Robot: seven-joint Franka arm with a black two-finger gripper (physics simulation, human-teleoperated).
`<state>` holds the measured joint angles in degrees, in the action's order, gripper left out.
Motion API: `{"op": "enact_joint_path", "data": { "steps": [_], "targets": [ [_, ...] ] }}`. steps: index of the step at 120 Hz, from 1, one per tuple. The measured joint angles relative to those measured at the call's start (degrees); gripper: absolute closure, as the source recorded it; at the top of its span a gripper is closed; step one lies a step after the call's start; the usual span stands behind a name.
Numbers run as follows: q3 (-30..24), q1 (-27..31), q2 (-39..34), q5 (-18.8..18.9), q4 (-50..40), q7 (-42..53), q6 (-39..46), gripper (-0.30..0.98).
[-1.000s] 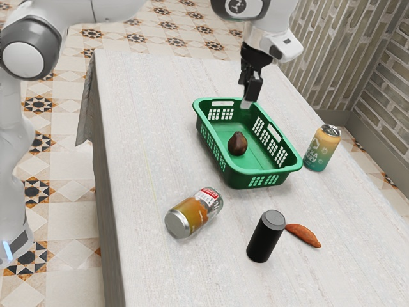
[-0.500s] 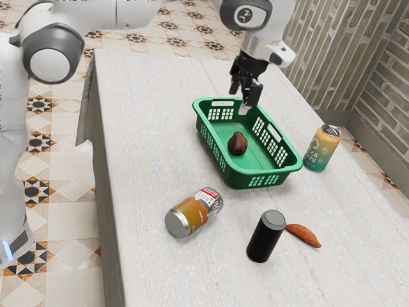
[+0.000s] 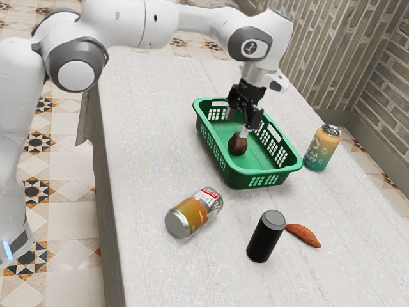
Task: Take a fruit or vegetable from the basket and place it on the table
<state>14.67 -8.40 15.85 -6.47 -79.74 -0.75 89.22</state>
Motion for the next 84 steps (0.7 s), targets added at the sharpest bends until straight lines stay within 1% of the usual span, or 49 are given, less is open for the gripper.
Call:
{"op": "enact_joint_path", "data": {
  "steps": [35,46,64,84],
  "targets": [
    [-0.07,1.17,3.47,-0.48,0.05,-0.61,4.59,0.0],
    [-0.07,2.58,4.3,-0.42,0.1,-0.72,5.88,0.0],
    [-0.06,4.35,5.79,-0.47,0.17,-0.72,7.06,0.0],
    [-0.23,4.77,6.53,-0.4,0.19,-0.37,7.7,0.0]
  ]
}}
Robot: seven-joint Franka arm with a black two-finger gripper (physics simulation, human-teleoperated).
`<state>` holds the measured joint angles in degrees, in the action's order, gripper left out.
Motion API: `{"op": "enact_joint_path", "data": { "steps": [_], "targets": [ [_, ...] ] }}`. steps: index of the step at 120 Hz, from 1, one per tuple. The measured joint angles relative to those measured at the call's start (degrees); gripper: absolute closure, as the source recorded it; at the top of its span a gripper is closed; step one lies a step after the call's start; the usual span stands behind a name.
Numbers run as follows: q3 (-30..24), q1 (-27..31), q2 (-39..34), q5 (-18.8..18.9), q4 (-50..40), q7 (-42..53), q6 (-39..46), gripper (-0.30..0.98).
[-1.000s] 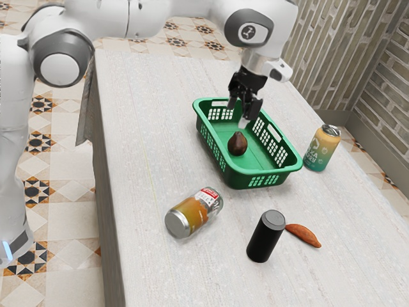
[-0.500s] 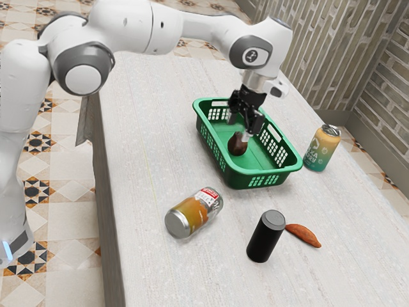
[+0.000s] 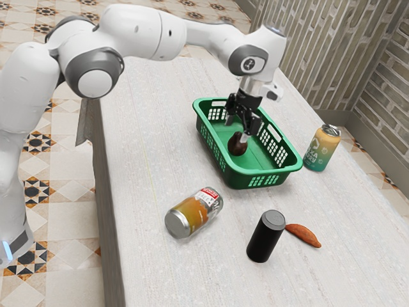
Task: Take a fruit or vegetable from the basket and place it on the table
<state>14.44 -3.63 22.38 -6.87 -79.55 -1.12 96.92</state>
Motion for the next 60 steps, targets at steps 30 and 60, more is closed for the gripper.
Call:
{"op": "enact_joint_path", "data": {
  "steps": [30,60],
  "targets": [
    [-0.37,-0.02,0.69,0.12,0.09,0.96,2.09,0.0],
    [-0.32,0.08,2.06,0.13,0.08,1.58,4.6,0.0]
  ]
}}
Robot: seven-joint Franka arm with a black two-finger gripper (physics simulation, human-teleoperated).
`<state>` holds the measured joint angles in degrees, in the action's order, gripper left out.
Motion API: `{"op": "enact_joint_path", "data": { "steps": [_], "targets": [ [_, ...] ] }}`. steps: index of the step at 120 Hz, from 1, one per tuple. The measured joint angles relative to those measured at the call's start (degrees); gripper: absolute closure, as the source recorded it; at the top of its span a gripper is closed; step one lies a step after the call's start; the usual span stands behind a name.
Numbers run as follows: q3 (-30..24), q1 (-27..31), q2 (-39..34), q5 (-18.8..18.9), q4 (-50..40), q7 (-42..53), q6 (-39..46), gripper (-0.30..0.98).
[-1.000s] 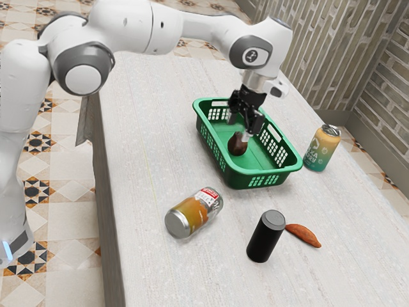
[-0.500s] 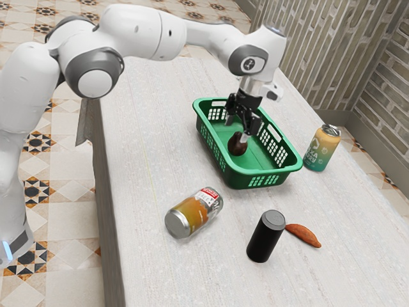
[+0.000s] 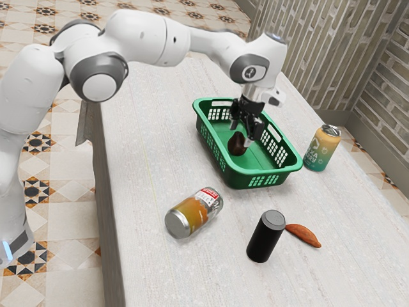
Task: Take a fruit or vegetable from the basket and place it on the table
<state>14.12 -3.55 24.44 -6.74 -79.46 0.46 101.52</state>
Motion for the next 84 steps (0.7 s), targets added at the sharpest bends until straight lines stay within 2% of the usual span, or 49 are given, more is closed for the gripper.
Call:
{"op": "enact_joint_path", "data": {
  "steps": [84],
  "targets": [
    [0.2,-0.06,2.99,-0.06,-0.17,0.72,1.46,0.0]
  ]
}}
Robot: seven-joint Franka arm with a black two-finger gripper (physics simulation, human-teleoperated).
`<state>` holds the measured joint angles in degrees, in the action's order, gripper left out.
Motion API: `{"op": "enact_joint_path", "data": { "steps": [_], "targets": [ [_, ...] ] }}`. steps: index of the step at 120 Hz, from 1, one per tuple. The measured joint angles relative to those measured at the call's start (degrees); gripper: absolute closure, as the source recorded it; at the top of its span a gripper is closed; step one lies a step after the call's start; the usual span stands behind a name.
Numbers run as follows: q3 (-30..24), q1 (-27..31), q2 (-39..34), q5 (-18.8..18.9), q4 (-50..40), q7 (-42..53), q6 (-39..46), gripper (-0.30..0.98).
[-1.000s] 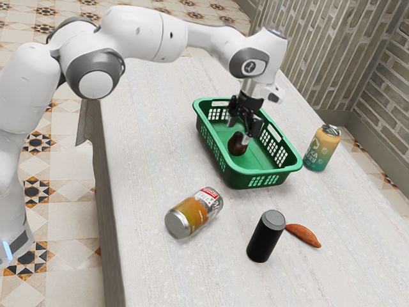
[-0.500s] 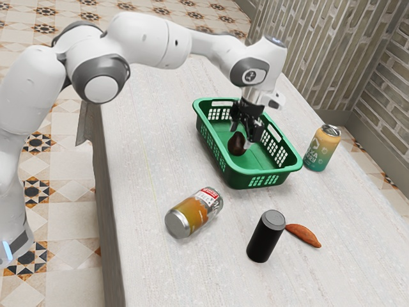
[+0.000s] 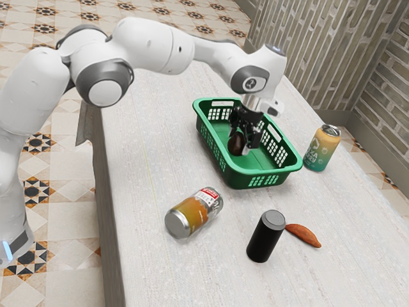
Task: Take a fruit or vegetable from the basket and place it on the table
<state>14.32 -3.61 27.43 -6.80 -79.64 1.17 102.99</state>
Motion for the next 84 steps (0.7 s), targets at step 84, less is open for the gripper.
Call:
{"op": "enact_joint_path", "data": {
  "steps": [84],
  "targets": [
    [0.1,0.2,1.69,-0.21,0.04,0.13,0.68,0.0]
  ]
}}
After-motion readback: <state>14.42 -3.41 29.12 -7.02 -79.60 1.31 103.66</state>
